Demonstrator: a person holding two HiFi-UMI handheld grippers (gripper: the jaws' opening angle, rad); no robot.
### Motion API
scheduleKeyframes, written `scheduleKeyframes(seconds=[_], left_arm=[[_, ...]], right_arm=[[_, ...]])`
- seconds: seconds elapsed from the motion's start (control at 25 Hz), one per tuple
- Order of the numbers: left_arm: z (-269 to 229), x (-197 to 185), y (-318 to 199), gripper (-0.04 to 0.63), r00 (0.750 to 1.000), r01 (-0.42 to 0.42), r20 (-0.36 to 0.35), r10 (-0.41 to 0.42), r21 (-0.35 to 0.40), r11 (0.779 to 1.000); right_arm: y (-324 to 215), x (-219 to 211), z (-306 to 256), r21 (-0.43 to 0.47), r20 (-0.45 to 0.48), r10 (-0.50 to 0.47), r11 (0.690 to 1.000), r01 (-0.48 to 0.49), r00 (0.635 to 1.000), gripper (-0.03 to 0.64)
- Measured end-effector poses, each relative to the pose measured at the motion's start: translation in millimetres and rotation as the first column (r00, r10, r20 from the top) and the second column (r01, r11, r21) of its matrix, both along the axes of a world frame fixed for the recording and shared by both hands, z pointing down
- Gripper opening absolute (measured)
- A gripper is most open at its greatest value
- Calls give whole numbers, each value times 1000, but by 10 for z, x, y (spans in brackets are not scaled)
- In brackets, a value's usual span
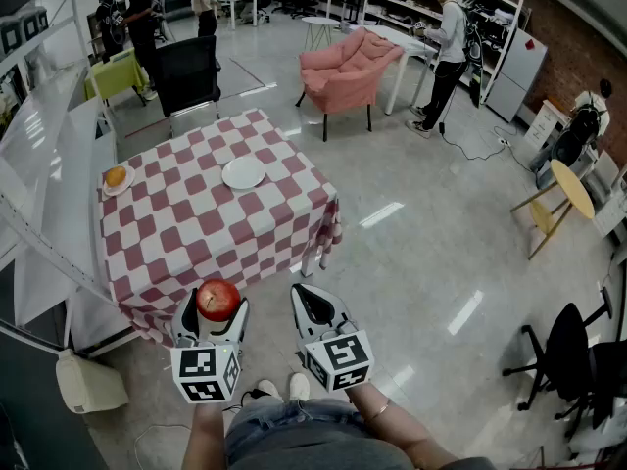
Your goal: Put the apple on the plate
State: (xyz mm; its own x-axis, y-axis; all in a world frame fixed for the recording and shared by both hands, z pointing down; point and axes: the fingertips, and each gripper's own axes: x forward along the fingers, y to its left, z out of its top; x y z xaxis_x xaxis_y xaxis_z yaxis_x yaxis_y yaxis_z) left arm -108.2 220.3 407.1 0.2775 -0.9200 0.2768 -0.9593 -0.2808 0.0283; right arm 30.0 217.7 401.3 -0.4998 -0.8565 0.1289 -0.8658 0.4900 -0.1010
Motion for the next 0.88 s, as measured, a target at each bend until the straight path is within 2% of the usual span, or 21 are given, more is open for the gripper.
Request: scheduleKeyframes(seconds=[0.48,0.88], left_arm=[[9,64,-117,403,1000,11,-6,-11,1,1000],[-35,147,-222,403,999,40,3,-40,22,999]], right_arm=[[-108,26,-12,-1,54,-34,999,34,998,9],[-222,208,14,-7,63,-45,999,46,997,11]])
